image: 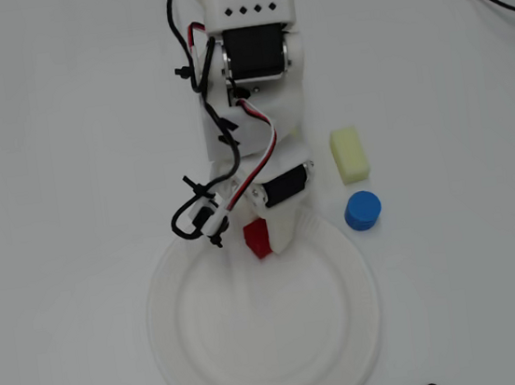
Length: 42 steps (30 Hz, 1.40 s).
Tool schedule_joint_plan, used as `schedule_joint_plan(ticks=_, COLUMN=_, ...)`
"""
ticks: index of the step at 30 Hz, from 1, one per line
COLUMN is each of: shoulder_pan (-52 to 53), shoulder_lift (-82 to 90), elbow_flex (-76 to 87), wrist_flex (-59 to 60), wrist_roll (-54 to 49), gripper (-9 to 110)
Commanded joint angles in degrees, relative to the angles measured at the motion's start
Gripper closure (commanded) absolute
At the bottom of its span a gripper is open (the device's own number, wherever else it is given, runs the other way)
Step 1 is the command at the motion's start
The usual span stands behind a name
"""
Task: Grasp a red block and put it in the dish.
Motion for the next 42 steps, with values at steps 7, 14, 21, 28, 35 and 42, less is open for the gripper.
schedule_joint_plan(ticks=7, shoulder_pan=-0.09, shoulder_lift=6.94, elbow_flex=-15.73, wrist_flex=19.07, wrist_roll=0.00, gripper=81)
schedule_joint_plan(ticks=14, shoulder_pan=2.37, shoulder_lift=20.04, elbow_flex=-19.42, wrist_flex=34.19, wrist_roll=4.04, gripper=75)
schedule_joint_plan(ticks=21, shoulder_pan=5.62, shoulder_lift=48.16, elbow_flex=3.52, wrist_flex=34.98, wrist_roll=7.82, gripper=71)
schedule_joint_plan(ticks=28, shoulder_pan=9.67, shoulder_lift=82.79, elbow_flex=35.16, wrist_flex=29.88, wrist_roll=9.49, gripper=68)
schedule_joint_plan(ticks=35, shoulder_pan=9.14, shoulder_lift=103.62, elbow_flex=53.96, wrist_flex=30.06, wrist_roll=9.93, gripper=69)
schedule_joint_plan(ticks=42, shoulder_pan=7.29, shoulder_lift=118.48, elbow_flex=70.05, wrist_flex=30.85, wrist_roll=10.46, gripper=71)
